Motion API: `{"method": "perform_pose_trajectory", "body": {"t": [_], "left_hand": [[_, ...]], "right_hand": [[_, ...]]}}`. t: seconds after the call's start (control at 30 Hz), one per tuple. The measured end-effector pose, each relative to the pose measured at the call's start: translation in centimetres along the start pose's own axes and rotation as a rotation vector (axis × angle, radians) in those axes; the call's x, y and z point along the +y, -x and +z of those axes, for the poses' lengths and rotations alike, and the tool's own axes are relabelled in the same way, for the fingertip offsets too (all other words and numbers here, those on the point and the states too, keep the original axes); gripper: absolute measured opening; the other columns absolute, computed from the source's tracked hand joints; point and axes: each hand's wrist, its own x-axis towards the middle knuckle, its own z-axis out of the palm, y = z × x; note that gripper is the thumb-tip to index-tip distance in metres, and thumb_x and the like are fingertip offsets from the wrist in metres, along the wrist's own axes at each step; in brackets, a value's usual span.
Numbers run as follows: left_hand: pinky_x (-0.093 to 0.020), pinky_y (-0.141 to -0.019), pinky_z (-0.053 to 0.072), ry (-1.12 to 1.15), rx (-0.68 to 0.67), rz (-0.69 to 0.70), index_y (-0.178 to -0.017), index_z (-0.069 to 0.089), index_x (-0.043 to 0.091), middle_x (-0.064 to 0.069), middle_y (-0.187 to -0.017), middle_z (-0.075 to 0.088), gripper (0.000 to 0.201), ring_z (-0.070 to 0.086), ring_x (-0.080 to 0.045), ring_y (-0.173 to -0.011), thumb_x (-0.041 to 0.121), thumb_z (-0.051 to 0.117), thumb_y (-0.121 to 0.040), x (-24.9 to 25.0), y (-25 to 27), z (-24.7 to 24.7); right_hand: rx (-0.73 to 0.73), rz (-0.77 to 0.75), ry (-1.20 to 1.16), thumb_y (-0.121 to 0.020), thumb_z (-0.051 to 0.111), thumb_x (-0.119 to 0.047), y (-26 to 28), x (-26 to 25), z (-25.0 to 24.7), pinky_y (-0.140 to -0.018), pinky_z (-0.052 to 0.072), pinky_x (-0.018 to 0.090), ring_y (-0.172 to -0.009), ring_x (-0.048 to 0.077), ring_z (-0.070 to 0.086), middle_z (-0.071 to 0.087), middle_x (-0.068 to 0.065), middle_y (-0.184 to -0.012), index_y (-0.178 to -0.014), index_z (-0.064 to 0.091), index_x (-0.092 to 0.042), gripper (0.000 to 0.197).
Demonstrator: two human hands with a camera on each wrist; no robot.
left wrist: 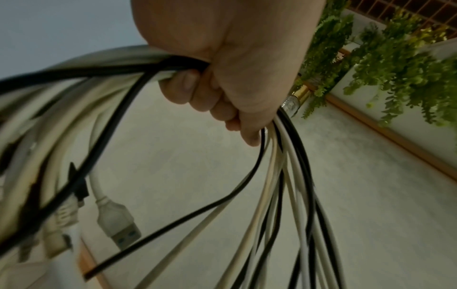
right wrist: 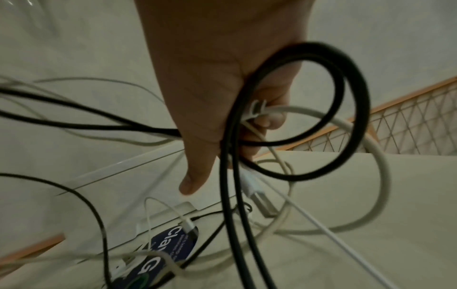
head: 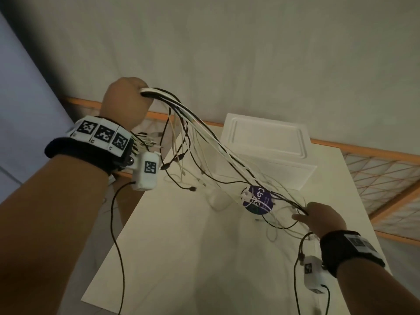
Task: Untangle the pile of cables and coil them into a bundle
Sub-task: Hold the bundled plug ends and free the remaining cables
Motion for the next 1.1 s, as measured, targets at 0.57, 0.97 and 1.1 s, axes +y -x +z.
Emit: {"method": "perform_pose_trajectory", "body": {"t": [0.57, 0.97, 1.1], "left_hand": [[-0.041, -0.066, 0.045, -0.062, 0.058, -0.002, -0.084, 0.066, 0.002, -0.025, -0.081, 0.063, 0.016, 0.060, -0.041, -0.079, 0.014, 0.054, -0.087, -2.5, -0.7, -0.4], [-0.031, -0.064, 0.036, -0.107, -0.200, 0.161, -0.080, 0.065, 0.007, -0.008, -0.074, 0.057, 0.012, 0.053, -0.027, -0.073, 0.015, 0.060, -0.086, 1.7, 1.6, 2.4], [-0.029, -0.070, 0.037, -0.078, -0.369, 0.256, -0.092, 0.068, 0.013, -0.003, -0.092, 0.065, 0.011, 0.057, -0.020, -0.085, 0.016, 0.061, -0.084, 3.7, 3.1, 3.6]], "right_hand": [[-0.273, -0.085, -0.520, -0.089, 0.063, -0.027, 2.9, -5.9, 1.5, -0.059, 0.048, 0.021, -0.055, 0.013, 0.060, 0.067, 0.004, -0.063, -0.080, 0.066, 0.000, 0.028], [0.028, -0.569, -0.539, -0.098, 0.045, -0.033, 4.2, -14.3, -7.0, -0.071, 0.037, 0.026, -0.078, 0.012, 0.054, 0.058, -0.011, -0.077, -0.100, 0.065, -0.016, 0.026], [0.174, -0.684, -0.534, -0.098, 0.044, -0.035, 4.7, -16.1, -9.3, -0.066, 0.036, 0.017, -0.080, 0.011, 0.054, 0.062, -0.007, -0.085, -0.106, 0.067, -0.016, 0.031]]}}
